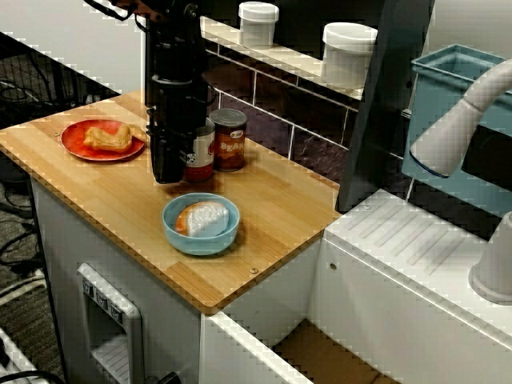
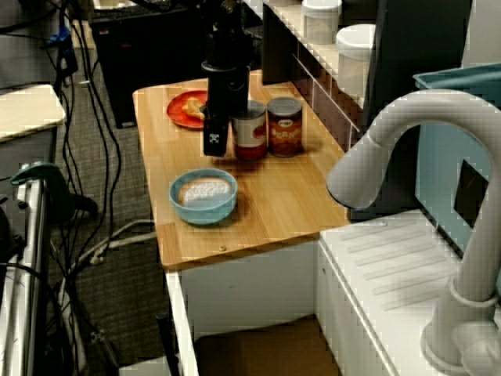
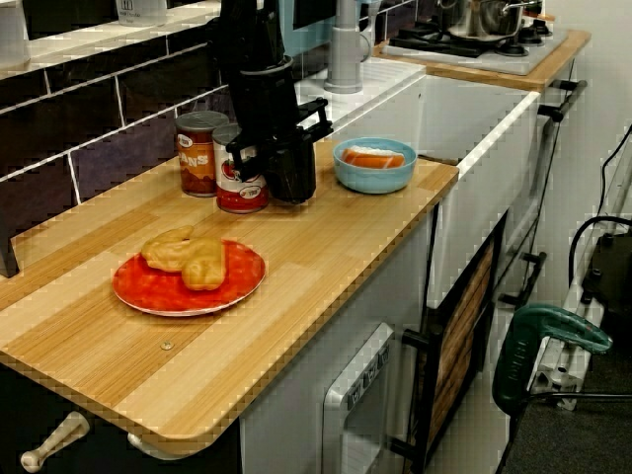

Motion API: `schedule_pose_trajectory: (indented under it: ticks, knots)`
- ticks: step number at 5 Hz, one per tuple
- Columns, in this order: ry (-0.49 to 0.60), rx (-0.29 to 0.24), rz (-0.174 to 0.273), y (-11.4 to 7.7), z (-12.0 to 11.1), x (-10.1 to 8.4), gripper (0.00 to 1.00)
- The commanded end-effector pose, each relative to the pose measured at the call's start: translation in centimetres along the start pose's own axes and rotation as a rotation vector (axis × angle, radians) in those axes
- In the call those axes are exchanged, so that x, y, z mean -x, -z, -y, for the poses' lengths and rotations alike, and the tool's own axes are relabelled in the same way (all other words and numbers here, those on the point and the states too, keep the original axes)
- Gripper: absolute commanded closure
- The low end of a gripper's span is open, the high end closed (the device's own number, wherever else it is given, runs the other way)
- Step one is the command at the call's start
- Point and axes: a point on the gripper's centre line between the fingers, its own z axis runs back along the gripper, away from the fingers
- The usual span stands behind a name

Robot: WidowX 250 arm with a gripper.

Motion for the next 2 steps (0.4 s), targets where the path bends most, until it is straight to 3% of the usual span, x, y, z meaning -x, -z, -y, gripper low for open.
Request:
schedule_pose_trajectory:
  ticks: [1,2]
  knots:
    - [-0.003,-0.08,0.083,-2.8,-1.2,2.2,0.46]
    - [-0.002,-0.122,0.09,-3.1,-2.2,3.7,0.0]
